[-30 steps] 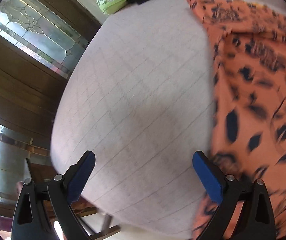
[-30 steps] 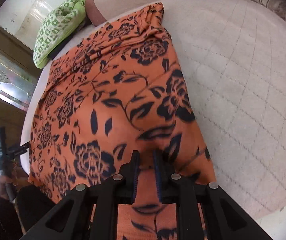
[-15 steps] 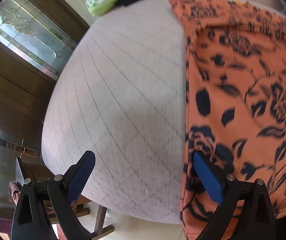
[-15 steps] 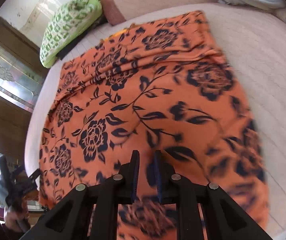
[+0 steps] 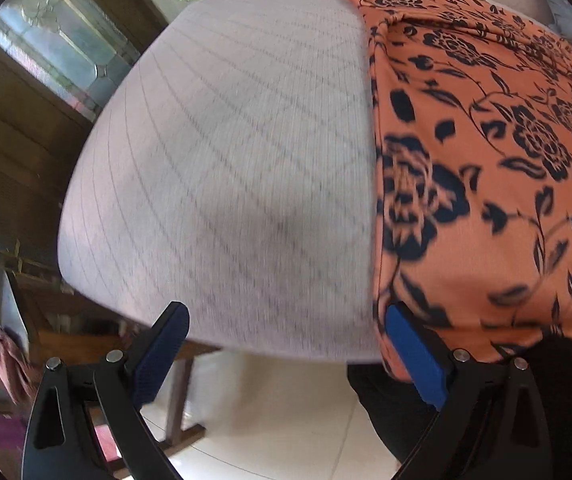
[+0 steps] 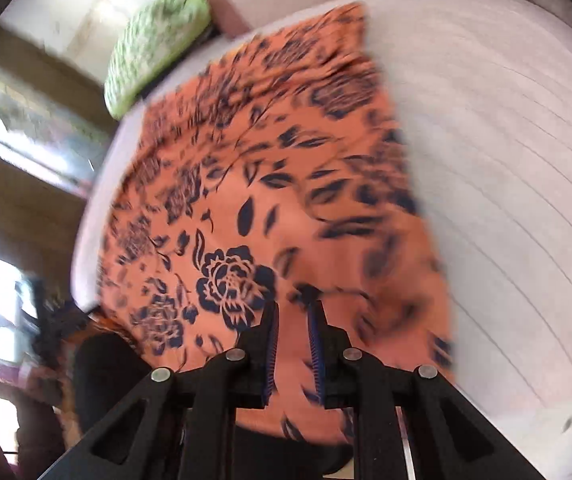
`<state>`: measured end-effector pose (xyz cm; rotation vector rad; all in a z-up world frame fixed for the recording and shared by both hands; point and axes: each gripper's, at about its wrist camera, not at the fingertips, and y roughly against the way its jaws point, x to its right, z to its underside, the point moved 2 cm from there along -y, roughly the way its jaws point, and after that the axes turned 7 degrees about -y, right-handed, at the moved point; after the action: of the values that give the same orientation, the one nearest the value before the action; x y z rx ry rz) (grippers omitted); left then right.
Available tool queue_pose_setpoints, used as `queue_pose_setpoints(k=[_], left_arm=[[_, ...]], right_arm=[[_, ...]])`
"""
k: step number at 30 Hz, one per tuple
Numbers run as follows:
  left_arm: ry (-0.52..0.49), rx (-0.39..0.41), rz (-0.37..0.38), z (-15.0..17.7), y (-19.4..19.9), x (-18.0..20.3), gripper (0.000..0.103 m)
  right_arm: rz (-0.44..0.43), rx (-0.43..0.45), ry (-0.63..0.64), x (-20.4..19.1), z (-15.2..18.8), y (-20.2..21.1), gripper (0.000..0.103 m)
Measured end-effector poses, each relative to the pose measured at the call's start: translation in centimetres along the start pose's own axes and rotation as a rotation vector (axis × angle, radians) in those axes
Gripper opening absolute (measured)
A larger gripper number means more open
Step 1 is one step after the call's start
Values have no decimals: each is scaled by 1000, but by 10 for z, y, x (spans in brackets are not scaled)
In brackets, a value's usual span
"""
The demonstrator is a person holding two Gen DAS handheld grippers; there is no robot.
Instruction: Fold small clothes
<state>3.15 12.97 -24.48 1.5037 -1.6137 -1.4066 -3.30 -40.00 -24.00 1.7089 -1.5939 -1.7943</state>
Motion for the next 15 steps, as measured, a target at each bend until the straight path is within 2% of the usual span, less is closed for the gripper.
queue_pose_setpoints(k=[1, 2, 3, 6, 15], left_arm=[[11, -5, 18, 3, -1, -1, 99], [22, -12, 39, 5, -1, -1, 99], [25, -15, 47, 6, -2, 0, 99], [25, -22, 58, 4, -5, 3, 99], [32, -44, 229, -4, -23, 18, 98]], right_arm=[[-8, 8, -35, 8, 4, 7, 56], [-6, 30, -78, 19, 9, 17, 74], [3, 61, -114, 26, 14, 24, 86], [-27, 66, -179, 44, 22, 34, 86], [-58, 75, -315, 67, 26, 15, 86]])
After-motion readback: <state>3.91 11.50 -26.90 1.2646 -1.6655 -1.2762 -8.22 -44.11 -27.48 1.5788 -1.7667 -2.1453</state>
